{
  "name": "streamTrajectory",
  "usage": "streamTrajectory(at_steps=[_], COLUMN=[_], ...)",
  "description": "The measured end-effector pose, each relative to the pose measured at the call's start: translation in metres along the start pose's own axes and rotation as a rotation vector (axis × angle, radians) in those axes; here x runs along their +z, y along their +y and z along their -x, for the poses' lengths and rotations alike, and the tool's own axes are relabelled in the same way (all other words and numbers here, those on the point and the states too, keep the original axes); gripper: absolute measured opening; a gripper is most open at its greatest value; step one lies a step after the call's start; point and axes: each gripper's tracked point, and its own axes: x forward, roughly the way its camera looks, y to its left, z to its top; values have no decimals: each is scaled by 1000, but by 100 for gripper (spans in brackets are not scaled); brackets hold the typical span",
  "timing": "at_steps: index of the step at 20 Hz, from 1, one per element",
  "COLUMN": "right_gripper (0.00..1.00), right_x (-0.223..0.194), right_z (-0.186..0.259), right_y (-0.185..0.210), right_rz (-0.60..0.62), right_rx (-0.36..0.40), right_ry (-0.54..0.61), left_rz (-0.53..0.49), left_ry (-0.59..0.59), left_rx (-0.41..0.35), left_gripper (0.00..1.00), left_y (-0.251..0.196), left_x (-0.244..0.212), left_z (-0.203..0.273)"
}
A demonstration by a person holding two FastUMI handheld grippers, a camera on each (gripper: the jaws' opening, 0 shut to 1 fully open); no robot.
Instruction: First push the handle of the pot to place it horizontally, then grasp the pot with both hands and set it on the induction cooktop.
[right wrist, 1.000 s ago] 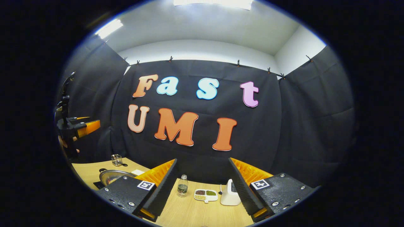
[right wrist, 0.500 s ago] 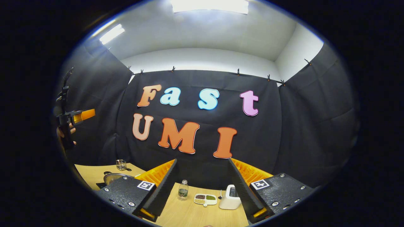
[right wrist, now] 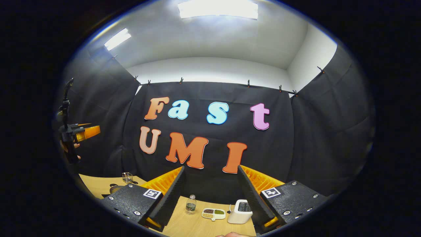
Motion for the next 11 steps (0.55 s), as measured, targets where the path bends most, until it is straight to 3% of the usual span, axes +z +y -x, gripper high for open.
streamTrajectory(at_steps=[11], right_gripper=[95], right_x=[6], right_z=[-2], right_y=[2], right_rz=[19], right_rx=[-20], right_ry=[-12], left_rz=[-26], left_ry=[72], left_rx=[-13], left_gripper=[98], left_y=[-2], left_x=[-24], left_z=[-10])
